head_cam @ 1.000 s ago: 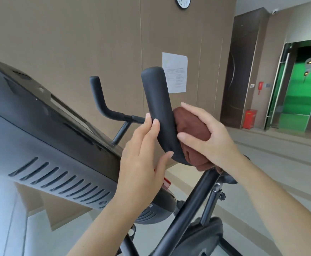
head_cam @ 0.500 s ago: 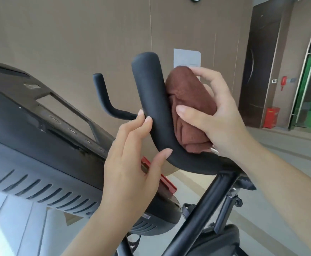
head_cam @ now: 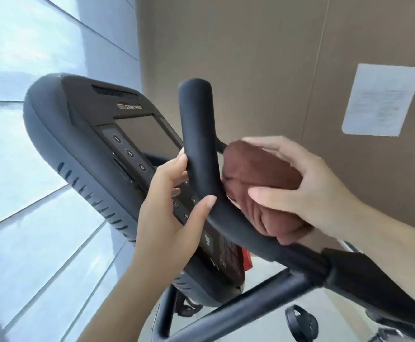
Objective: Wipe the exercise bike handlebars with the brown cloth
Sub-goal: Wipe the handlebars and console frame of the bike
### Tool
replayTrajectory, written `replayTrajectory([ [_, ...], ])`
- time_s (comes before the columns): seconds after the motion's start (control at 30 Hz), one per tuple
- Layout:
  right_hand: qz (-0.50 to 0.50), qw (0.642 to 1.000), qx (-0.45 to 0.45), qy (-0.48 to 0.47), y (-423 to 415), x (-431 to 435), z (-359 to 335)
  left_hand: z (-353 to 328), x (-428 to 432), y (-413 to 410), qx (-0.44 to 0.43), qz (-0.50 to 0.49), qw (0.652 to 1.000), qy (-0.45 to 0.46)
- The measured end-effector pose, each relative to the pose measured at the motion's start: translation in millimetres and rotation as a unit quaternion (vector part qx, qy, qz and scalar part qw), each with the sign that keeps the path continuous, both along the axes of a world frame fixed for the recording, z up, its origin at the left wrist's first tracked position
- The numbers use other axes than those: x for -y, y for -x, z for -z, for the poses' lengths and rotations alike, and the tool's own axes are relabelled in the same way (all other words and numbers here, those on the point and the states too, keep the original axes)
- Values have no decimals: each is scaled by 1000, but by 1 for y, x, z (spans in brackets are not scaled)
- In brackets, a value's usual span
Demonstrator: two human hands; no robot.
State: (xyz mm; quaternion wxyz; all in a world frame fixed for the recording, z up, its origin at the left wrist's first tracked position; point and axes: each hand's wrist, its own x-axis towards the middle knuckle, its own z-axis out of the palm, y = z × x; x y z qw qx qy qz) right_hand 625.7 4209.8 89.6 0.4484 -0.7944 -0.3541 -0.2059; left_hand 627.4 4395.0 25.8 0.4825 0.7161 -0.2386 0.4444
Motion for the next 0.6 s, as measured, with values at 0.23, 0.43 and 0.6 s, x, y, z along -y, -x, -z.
replayTrajectory([
  [0.23, -21, 995, -1, -94, -18, -31, 4, -4, -4, 9, -66, 13, 997, 30],
  [0.43, -42, 999, -12, -3, -14, -7, 16, -3, -2, 10, -61, 0, 998, 35],
  [0.6, -110, 992, -42, -39, -32, -1, 8, -10, 0, 12, -65, -9, 995, 74],
])
